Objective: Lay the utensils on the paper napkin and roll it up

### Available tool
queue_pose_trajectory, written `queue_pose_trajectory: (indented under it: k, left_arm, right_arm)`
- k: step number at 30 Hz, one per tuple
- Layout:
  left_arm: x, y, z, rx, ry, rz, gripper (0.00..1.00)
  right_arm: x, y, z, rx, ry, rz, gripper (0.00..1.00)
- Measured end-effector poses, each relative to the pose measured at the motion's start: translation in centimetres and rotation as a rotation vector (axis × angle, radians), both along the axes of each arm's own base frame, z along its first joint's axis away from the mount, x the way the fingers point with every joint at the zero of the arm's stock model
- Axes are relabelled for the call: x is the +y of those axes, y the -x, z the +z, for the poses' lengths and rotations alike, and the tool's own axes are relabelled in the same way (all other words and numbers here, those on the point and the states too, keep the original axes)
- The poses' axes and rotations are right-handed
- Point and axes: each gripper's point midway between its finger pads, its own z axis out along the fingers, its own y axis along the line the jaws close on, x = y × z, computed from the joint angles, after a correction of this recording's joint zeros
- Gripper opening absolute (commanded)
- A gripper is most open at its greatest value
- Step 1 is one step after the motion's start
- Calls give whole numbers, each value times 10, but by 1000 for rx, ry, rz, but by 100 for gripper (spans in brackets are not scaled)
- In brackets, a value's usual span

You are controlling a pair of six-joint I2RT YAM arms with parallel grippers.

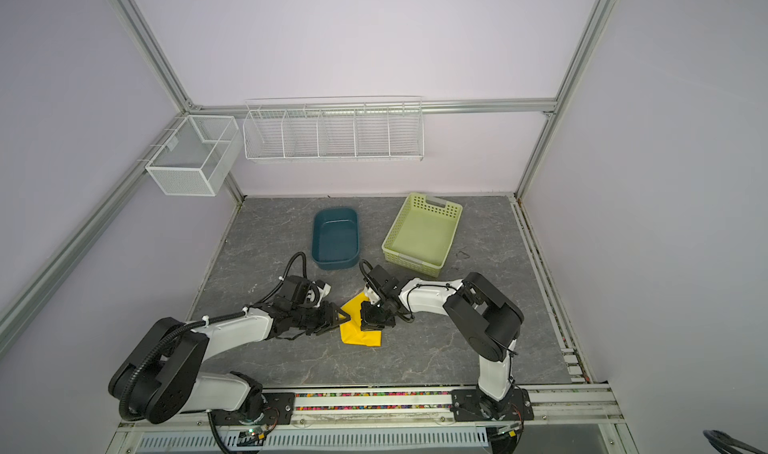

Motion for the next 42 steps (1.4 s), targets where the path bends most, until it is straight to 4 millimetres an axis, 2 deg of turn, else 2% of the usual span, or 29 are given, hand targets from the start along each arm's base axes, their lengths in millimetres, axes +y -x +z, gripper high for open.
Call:
queue_pose_trajectory:
  k: [10,18,22,29,35,42]
  left_arm:
    - [-6,-5,3,-40,24,-31,50]
    - [-17,-24,4,-80,16,-87,50]
    - [-26,-26,4,-72,46,-135,50]
    - [-30,-19,5,-48,75,-182,50]
    - [-21,-3,9,-35,64,-183,50]
    - [-10,18,4,17,53,-163,51]
  right_arm:
    - [0,0,0,0,0,0,7]
    - [0,0,0,0,0,0,7]
    - [0,0,0,0,0,0,7]
    - [0,0,0,0,0,0,7]
    - [0,0,0,0,0,0,7]
    - [0,0,0,0,0,0,7]
